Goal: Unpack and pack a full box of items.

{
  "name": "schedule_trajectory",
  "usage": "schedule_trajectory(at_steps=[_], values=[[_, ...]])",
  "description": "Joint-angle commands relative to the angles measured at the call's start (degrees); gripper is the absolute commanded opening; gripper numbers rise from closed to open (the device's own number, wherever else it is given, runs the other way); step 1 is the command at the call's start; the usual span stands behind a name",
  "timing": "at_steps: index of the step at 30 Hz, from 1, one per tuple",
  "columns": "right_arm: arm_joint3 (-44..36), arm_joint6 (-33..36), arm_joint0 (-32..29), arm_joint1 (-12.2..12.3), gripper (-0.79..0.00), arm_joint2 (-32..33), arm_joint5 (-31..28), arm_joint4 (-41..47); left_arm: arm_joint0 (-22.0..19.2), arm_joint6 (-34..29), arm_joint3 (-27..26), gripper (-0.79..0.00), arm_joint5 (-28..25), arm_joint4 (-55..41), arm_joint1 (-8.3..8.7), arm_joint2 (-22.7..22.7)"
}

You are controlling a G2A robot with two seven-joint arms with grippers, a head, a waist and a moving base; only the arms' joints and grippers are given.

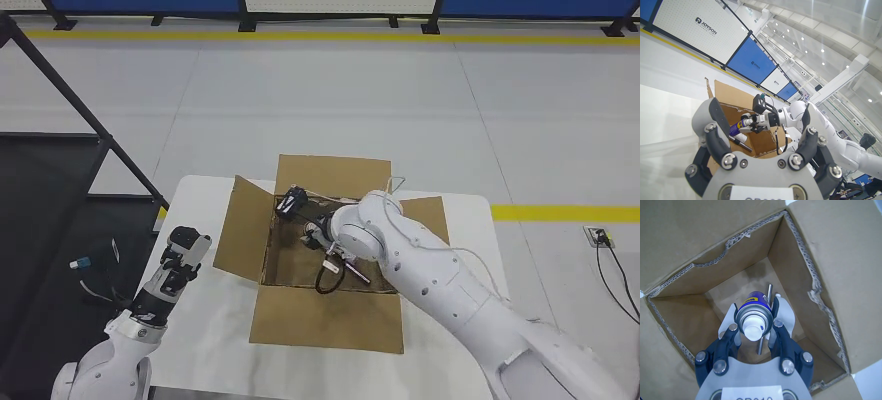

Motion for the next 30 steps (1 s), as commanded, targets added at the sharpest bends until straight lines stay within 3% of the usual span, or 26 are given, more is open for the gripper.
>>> schedule_trajectory(at_steps=[1, 8, 15, 20, 30], values=[[-4.71, 2.03, -2.14, 1.91, -0.785, 3.70, 1.46, -1.58, 0.00, 0.00, 0.00, 0.000, 0.00, 0.00, 0.00, 0.00], [-25.36, 11.00, -14.42, 8.35, -0.785, 18.99, 5.83, -8.64, 0.00, 0.00, 0.00, 0.000, 0.00, 0.00, 0.00, 0.00], [-41.19, 13.44, -27.63, 12.12, -0.785, 35.44, 9.30, -11.03, 0.00, 0.00, 0.00, 0.000, 0.00, 0.00, 0.00, 0.00], [-43.85, 16.02, -32.04, 13.23, -0.785, 41.36, 11.44, -13.15, 0.00, 0.00, 0.00, 0.000, 0.00, 0.00, 0.00, 0.00], [-42.05, 19.21, -33.79, 13.68, -0.785, 43.67, 18.59, -18.00, 0.00, 0.00, 0.00, 0.000, 0.00, 0.00, 0.00, 0.00]])
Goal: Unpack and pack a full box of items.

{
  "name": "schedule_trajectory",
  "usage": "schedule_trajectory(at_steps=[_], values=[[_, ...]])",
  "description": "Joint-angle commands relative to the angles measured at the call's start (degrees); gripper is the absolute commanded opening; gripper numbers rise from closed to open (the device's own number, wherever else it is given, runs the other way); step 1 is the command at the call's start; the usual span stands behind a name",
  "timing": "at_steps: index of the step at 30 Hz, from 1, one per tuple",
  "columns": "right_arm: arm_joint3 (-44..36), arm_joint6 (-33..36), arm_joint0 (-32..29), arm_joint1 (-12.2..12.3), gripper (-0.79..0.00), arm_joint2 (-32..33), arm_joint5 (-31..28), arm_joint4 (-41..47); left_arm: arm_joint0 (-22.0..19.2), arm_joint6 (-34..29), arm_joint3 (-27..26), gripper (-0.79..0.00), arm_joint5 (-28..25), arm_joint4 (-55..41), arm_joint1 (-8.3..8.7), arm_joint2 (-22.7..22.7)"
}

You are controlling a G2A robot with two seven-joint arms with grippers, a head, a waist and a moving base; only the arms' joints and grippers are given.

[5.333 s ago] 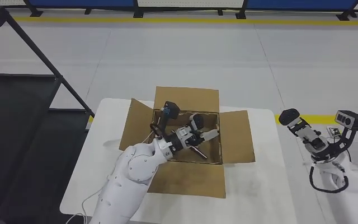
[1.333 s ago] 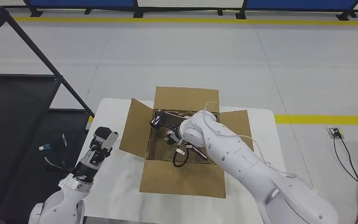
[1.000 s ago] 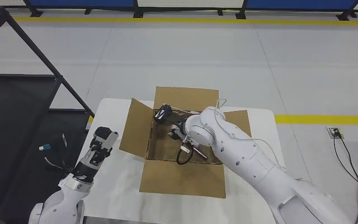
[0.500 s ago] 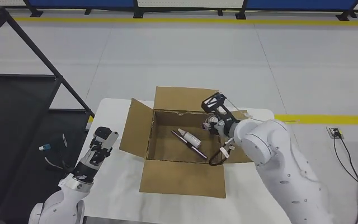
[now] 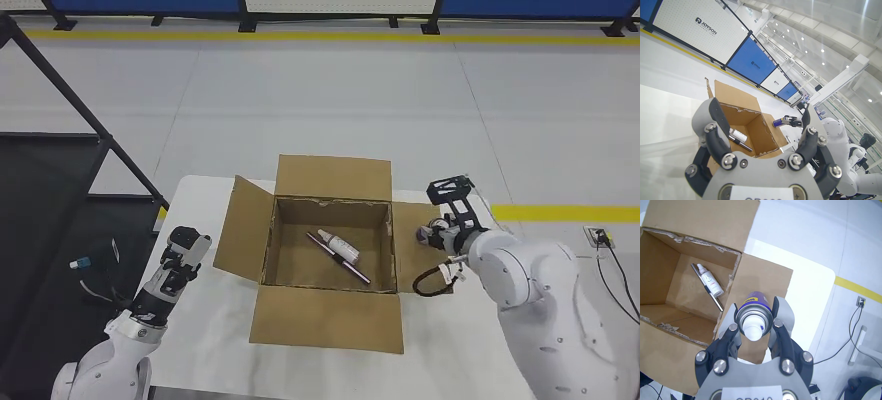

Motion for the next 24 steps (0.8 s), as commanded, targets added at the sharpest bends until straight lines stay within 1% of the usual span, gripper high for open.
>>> schedule_trajectory(at_steps=[1, 6, 12, 17, 24], values=[[0.78, 0.85, 0.04, 0.05, -0.785, 0.37, 1.60, -1.06, 0.00, 0.00, 0.00, 0.000, 0.00, 0.00, 0.00, 0.00], [3.31, 2.72, 0.52, 0.06, -0.785, 0.83, 6.36, -4.35, 0.00, 0.00, 0.00, 0.000, 0.00, 0.00, 0.00, 0.00], [7.66, 1.46, 0.78, 0.29, -0.785, 3.30, 8.34, -5.87, 0.00, 0.00, 0.00, 0.000, 0.00, 0.00, 0.00, 0.00], [10.81, -1.46, 0.22, 0.41, -0.785, 4.72, 8.76, -6.17, 0.00, 0.00, 0.00, 0.000, 0.00, 0.00, 0.00, 0.00], [16.51, -5.32, -0.56, 0.66, -0.785, 6.85, 6.46, -4.01, 0.00, 0.00, 0.00, 0.000, 0.00, 0.00, 0.00, 0.00]])
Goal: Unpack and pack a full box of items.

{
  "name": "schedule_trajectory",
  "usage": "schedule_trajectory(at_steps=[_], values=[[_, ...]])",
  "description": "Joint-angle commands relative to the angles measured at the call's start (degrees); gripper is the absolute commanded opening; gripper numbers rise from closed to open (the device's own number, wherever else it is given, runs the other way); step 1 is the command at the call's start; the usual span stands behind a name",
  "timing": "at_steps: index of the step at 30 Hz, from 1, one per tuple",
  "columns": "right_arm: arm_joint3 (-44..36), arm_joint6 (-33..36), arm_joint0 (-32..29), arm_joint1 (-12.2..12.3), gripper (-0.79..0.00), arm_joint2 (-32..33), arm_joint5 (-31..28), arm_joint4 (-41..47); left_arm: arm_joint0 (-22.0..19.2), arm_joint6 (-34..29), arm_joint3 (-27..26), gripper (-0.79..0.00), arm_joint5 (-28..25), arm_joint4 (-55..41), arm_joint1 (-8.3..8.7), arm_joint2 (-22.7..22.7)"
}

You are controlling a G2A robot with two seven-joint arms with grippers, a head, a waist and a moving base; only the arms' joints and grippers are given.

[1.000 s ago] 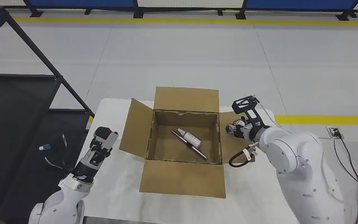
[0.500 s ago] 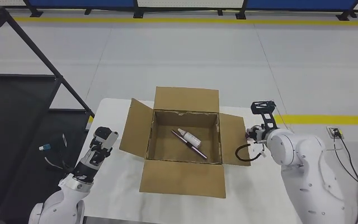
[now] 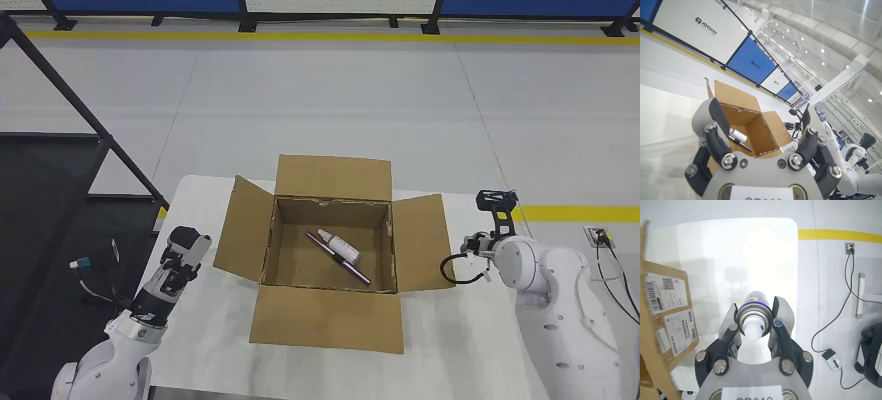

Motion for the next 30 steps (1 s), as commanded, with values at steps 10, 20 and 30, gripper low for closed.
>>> schedule_trajectory(at_steps=[10, 20, 30], values=[[8.54, -5.03, -0.24, 0.16, -0.785, 1.16, -3.11, 3.54, 0.00, 0.00, 0.00, 0.000, 0.00, 0.00, 0.00, 0.00], [15.20, -7.67, 1.71, 0.12, -0.785, 0.58, -3.82, 5.14, 0.00, 0.00, 0.00, 0.000, 0.00, 0.00, 0.00, 0.00], [18.52, -8.41, 3.50, 0.12, -0.086, -0.22, -4.12, 6.08, 0.00, 0.00, 0.00, 0.000, 0.00, 0.00, 0.00, 0.00]])
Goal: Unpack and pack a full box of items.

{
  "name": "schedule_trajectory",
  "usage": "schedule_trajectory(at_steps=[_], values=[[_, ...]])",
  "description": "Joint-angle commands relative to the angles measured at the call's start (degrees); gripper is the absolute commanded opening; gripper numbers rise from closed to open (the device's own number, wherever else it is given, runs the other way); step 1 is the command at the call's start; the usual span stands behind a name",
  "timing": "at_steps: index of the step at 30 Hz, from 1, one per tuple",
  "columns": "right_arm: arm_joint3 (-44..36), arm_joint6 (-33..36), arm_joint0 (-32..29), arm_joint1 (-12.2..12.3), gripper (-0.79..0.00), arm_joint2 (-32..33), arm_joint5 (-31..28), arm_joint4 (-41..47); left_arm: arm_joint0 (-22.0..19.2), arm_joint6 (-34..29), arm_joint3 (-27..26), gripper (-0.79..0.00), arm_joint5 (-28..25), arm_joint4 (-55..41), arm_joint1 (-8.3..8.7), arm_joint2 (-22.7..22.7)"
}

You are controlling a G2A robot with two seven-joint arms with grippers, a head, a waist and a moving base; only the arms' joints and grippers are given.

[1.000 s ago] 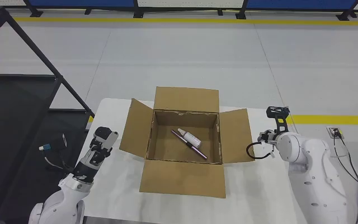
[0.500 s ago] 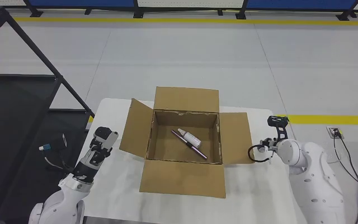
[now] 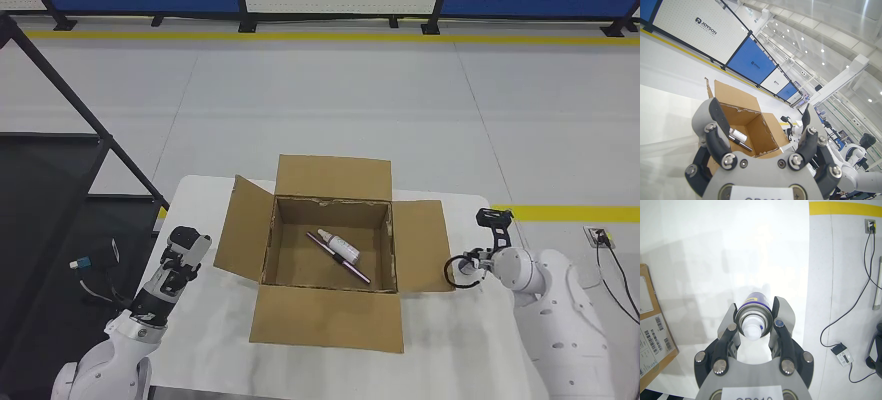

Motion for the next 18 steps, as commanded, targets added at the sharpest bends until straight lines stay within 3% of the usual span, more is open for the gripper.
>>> schedule_trajectory(at_steps=[1, 6, 11, 18], values=[[0.08, -0.32, 0.09, 0.01, 0.000, -0.03, 0.46, 0.05, 0.00, 0.00, 0.00, 0.000, 0.00, 0.00, 0.00, 0.00], [-5.78, -0.78, -1.18, 0.11, 0.000, -0.06, 5.40, -2.78, 0.00, 0.00, 0.00, 0.000, 0.00, 0.00, 0.00, 0.00], [-20.20, 0.46, -4.84, 0.26, 0.000, -0.24, 10.75, -7.96, 0.00, 0.00, 0.00, 0.000, 0.00, 0.00, 0.00, 0.00], [-38.87, 2.89, -7.29, 0.02, 0.000, -5.09, 10.67, -15.52, 0.00, 0.00, 0.00, 0.000, 0.00, 0.00, 0.00, 0.00]])
